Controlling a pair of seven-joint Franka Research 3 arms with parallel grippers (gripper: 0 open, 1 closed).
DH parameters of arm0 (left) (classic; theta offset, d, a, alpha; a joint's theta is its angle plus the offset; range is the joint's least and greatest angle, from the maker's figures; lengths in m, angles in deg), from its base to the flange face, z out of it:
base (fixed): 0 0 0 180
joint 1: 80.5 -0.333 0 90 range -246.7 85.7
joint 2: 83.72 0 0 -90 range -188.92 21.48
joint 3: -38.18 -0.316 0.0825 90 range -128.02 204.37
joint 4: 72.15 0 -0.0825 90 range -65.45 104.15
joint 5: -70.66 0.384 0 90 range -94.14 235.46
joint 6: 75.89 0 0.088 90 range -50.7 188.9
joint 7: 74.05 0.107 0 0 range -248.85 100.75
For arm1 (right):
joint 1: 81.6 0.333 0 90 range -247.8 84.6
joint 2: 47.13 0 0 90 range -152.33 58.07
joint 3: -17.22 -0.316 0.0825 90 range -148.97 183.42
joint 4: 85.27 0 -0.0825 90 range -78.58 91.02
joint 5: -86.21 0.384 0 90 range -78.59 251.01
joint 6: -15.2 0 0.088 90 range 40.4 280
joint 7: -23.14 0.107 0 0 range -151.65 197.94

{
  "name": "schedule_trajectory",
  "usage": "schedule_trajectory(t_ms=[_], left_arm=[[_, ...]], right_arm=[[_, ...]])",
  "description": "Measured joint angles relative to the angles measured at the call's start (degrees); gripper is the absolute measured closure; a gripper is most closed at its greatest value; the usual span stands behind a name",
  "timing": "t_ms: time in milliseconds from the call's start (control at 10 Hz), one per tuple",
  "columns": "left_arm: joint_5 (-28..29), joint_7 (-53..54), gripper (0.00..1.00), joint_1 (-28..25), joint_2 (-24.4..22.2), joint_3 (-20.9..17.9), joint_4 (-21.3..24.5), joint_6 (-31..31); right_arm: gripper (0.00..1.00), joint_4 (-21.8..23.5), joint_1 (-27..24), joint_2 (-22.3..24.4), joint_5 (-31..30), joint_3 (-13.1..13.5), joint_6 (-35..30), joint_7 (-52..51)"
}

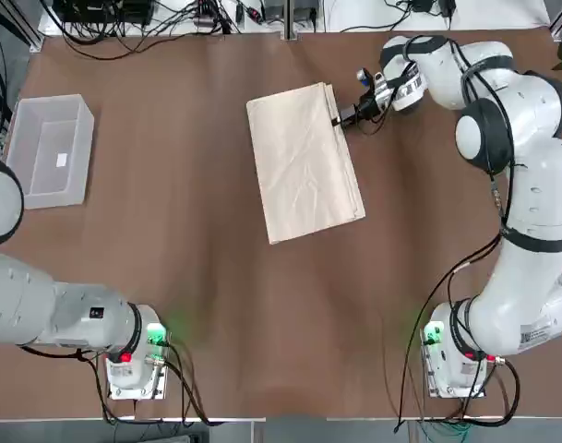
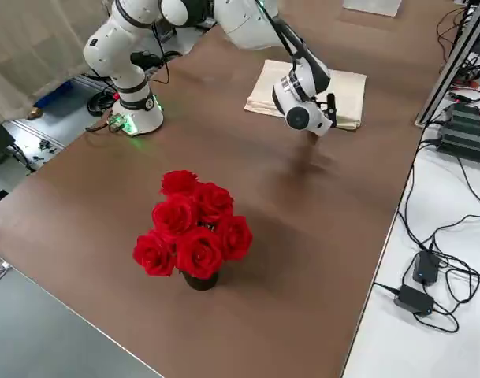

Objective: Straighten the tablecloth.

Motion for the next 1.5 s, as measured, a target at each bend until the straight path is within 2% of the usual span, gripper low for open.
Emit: schedule_trajectory(t_ms=[300, 700, 800, 900, 1300, 1400, 1500], left_arm=[[0.0, 0.0, 0.0, 0.0, 0.1, -0.1, 0.0, 0.0], [0.0, 0.0, 0.0, 0.0, 0.2, -0.1, 0.0, 0.0], [0.0, 0.0, 0.0, 0.0, 0.2, -0.2, 0.0, 0.0], [0.0, 0.0, 0.0, 0.0, 0.2, -0.2, 0.0, 0.0], [0.0, 0.0, 0.0, 0.0, 0.2, -0.3, 0.0, 0.0], [0.0, 0.0, 0.0, 0.0, 0.2, -0.3, 0.0, 0.0], [0.0, 0.0, 0.0, 0.0, 0.2, -0.3, 0.0, 0.0]], right_arm=[[0.0, 0.2, 0.2, 0.0, 1.1, 0.0, 0.1, 0.0], [0.05, 0.5, 3.3, -0.1, 5.0, -0.1, 1.5, -0.1], [0.14, 0.6, 3.5, -0.1, 5.1, -0.1, 1.6, -1.1], [0.18, 0.6, 3.5, -0.1, 5.2, 0.1, 1.6, -2.2], [0.85, 0.7, 2.8, -0.6, 5.2, 0.6, 1.8, -3.2], [0.96, 0.7, 1.9, -0.6, 5.2, 0.8, 1.9, -4.2], [0.96, 0.7, 0.3, -0.5, 5.2, 1.0, 1.9, -6.3]])
